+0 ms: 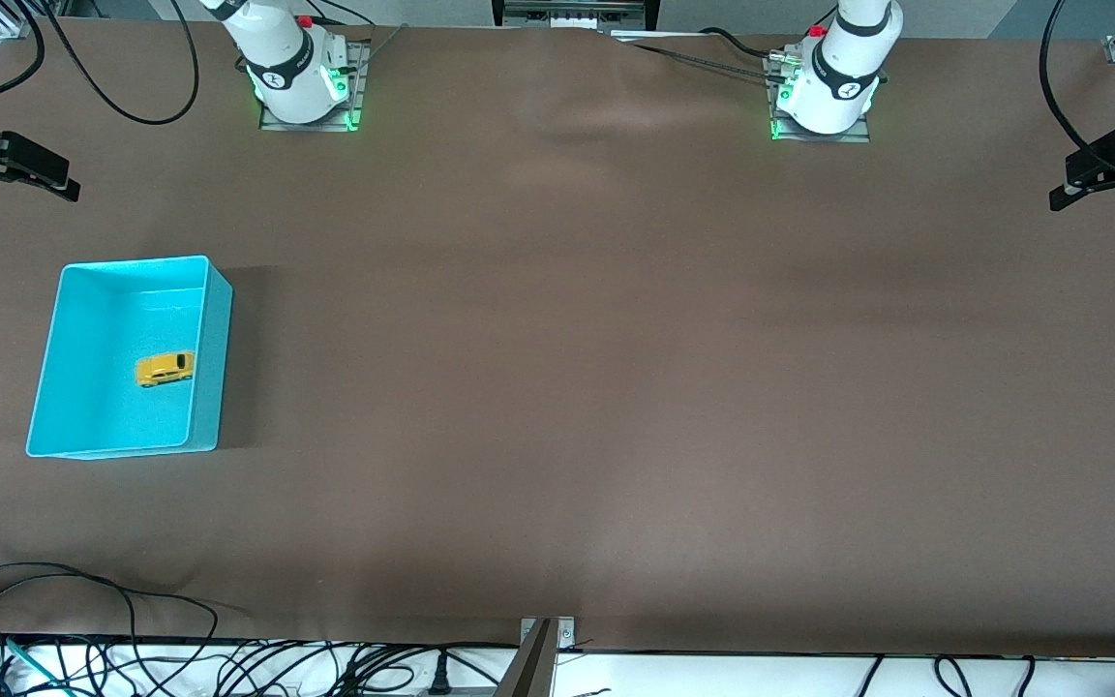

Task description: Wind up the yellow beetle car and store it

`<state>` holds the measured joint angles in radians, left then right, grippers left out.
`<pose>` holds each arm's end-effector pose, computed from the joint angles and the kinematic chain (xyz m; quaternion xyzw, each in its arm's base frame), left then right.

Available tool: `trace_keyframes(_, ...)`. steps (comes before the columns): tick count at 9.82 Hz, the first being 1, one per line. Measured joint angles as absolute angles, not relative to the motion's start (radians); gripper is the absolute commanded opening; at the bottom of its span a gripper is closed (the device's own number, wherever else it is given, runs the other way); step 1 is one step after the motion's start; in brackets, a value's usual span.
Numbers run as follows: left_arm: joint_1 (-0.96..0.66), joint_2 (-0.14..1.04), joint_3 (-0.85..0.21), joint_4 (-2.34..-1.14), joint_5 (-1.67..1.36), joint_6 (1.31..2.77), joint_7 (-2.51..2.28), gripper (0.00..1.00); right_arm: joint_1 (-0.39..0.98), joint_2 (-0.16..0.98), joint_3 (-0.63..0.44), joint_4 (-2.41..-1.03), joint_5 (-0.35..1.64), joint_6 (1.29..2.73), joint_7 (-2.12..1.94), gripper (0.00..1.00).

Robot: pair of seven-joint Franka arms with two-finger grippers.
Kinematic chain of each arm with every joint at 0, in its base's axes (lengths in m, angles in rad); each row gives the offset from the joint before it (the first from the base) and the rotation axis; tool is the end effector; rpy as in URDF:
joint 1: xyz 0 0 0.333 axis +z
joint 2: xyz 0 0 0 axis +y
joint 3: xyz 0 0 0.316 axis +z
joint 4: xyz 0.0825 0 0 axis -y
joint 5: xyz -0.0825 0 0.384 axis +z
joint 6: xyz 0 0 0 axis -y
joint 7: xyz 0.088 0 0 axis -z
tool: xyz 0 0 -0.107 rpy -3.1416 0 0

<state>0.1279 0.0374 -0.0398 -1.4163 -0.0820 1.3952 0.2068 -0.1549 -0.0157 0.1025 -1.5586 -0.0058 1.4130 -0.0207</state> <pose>0.5462 0.0388 0.6610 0.9966 -0.0652 -0.0228 0.0451 0.5318 -0.0281 0.6259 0.9978 -0.0161 -0.0650 0.0013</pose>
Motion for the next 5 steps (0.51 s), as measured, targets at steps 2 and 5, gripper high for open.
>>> trace_keyframes(2, 0.127, 0.037, -0.040, -1.416, -0.082, 1.395, 0.207, 1.00, -0.154, -0.012, 0.104, -1.560, -0.005, 1.397, -0.021, 1.00)
trace_keyframes(5, 0.127, 0.038, -0.040, -1.416, -0.082, 1.395, 0.207, 1.00, -0.152, 0.005, 0.106, -1.561, -0.004, 1.389, -0.021, 1.00)
